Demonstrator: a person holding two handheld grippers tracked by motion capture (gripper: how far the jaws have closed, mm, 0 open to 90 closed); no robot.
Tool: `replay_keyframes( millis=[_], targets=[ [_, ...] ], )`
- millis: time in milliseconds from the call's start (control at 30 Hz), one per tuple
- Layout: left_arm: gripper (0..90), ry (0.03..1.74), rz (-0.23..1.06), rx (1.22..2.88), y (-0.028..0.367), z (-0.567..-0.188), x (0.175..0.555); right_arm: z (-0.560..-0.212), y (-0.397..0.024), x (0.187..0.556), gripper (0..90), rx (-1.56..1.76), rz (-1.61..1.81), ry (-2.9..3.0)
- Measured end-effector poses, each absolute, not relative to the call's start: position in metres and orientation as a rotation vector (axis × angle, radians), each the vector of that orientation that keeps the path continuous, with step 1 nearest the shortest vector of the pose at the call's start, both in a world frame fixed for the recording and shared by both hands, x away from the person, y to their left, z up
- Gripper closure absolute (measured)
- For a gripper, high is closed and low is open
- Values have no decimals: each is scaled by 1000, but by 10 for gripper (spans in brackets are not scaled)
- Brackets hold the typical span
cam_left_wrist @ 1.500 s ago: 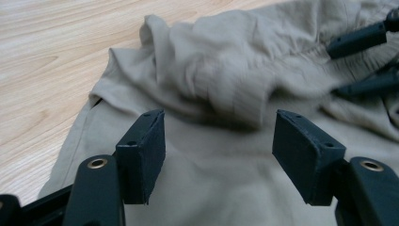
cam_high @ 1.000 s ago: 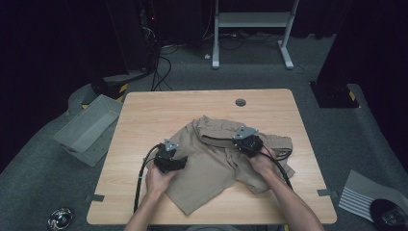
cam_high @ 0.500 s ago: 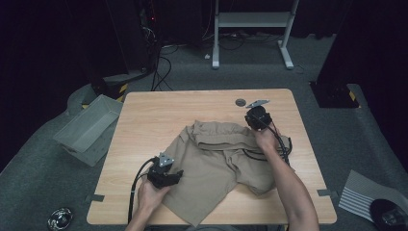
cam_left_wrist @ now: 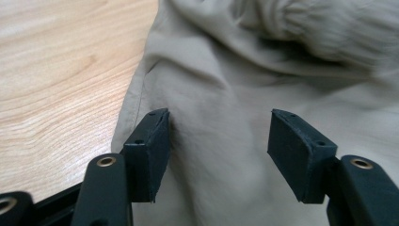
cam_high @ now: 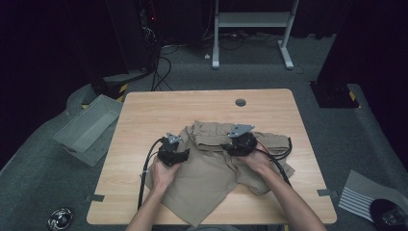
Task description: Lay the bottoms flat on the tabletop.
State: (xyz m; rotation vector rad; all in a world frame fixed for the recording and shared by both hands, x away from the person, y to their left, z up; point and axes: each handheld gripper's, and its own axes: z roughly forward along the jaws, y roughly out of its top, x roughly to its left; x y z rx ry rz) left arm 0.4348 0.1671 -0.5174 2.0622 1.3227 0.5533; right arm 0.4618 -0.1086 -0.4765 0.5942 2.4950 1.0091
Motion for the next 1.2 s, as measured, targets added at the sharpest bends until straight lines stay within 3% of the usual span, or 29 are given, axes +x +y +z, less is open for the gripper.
replay_keyframes(
  millis=[133, 300, 400, 600, 667, 967, 1100, 1200],
  targets=[
    [432, 1309, 548, 2029, 169, -521, 426, -493, -88, 456, 357, 495, 911, 2534],
    [451, 1286, 555, 2016, 175, -523, 413, -510, -75, 461, 365, 461, 797, 2530],
    [465, 1281, 555, 2011, 176, -523, 410, -509, -76, 465, 462, 501, 790, 2502],
    [493, 1260, 556, 2006, 180, -524, 399, -498, -84, 469, 824, 558, 875, 2462],
    [508, 1247, 551, 2012, 181, -524, 393, -494, -86, 472, 876, 597, 892, 2430],
    [562, 1209, 513, 2045, 191, -522, 360, -467, -85, 517, 896, 797, 923, 2335],
    [562, 1247, 425, 2023, 195, -519, 359, -465, -82, 541, 880, 900, 889, 2304],
    [480, 1284, 426, 1992, 194, -517, 370, -470, -79, 553, 742, 978, 849, 2299]
  ],
)
